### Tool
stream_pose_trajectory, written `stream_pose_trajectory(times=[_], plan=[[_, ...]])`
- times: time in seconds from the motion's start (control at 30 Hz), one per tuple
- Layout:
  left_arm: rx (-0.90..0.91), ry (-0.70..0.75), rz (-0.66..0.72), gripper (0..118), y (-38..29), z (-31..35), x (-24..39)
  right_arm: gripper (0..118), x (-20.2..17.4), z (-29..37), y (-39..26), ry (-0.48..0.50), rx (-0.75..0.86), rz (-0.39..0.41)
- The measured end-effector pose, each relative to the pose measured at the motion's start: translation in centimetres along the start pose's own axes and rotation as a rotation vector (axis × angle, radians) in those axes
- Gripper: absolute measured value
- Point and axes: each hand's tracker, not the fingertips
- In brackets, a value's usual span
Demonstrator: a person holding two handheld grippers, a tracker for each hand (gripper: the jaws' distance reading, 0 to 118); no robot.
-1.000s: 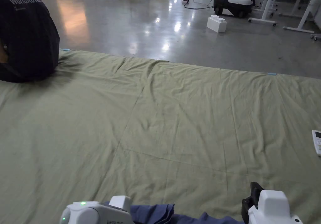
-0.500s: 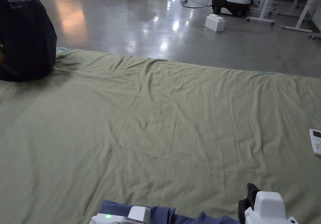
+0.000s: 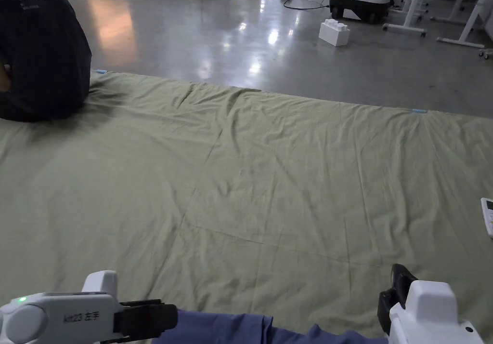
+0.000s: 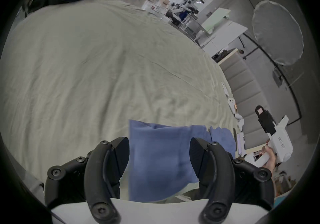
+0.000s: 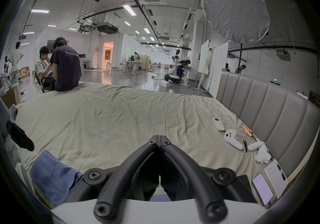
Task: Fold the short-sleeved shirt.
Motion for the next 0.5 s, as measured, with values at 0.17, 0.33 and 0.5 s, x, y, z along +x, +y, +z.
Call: stream_pose_trajectory(times=[0.17, 0.33, 0.5], plan=[[-0.09, -0.156, 0.139, 74, -0.4, -2.5, -6.1, 1, 0.2, -0.1, 0.1, -0.002, -0.011, -0.018], [-0.081, -0.378, 0.292, 74, -2.6, -2.5, -5.5, 1, 0.3, 0.0, -0.2, -0.013, -0.027, -0.016], [-0.12, -0.436, 0.245, 71, -4.4, -6.7, -6.0, 1, 0.2, 0.1, -0.2, -0.018, -0.041, -0.012]])
